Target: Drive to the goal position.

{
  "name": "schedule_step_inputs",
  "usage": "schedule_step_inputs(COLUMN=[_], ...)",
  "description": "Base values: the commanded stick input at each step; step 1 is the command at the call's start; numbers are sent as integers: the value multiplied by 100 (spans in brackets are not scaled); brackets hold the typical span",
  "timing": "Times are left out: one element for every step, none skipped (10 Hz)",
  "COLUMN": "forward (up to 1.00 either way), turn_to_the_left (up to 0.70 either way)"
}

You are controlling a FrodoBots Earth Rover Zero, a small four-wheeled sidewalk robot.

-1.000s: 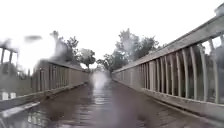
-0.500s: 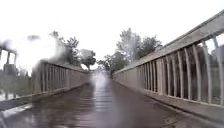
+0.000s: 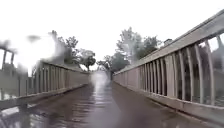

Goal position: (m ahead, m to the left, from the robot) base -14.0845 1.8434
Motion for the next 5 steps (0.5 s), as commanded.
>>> schedule_step_inputs(forward=[70,70,70,70,70], turn_to_the_left=[0,0,0,0,0])
